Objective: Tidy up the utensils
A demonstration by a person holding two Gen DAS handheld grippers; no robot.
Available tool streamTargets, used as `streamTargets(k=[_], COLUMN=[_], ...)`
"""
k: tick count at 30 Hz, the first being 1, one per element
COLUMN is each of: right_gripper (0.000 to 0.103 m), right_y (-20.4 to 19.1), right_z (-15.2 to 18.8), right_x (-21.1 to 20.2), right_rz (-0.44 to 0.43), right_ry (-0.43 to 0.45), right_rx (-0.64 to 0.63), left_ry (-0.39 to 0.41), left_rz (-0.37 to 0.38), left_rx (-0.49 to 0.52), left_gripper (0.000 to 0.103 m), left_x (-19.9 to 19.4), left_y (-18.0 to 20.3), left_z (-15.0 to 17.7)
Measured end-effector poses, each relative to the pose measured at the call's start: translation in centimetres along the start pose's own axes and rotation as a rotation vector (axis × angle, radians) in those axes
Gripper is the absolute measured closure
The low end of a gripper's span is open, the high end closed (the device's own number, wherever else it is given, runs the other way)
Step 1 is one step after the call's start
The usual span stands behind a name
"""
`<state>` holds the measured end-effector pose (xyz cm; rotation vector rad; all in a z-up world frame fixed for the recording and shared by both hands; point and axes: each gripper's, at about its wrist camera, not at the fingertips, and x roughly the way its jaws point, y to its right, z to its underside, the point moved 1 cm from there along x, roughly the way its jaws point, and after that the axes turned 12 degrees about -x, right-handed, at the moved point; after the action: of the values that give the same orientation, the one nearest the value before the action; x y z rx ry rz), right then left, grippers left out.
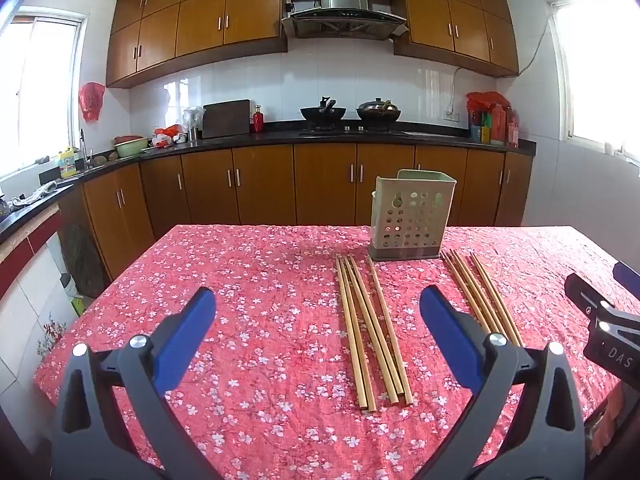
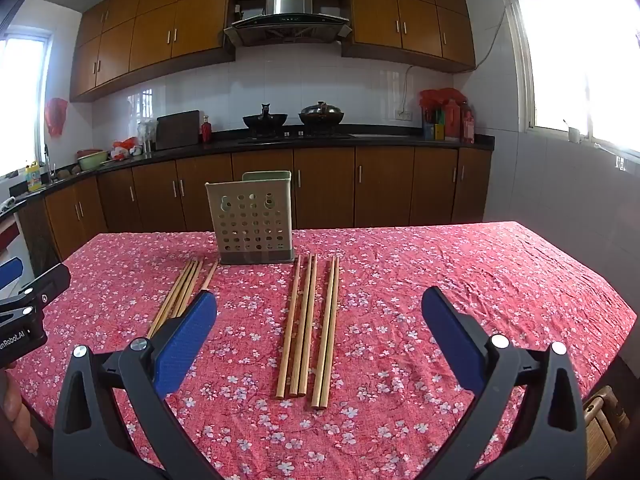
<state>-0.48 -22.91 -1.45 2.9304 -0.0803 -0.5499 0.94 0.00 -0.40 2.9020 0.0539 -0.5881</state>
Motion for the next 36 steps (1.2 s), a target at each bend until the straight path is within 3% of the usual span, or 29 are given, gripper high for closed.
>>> streamTargets(k=[36], right_gripper=[0.002], right_y=[-0.09], right_z=[0.05], right_x=[0.16], right_rz=[0.000], right_ry=[0.000], right_rx=[0.000], left_ry=[0.003], left_rz=[-0.003], left_rx=[0.007], left_gripper=[0.004], left_x=[-0.01], left_y=[0.03], left_z=[0.02])
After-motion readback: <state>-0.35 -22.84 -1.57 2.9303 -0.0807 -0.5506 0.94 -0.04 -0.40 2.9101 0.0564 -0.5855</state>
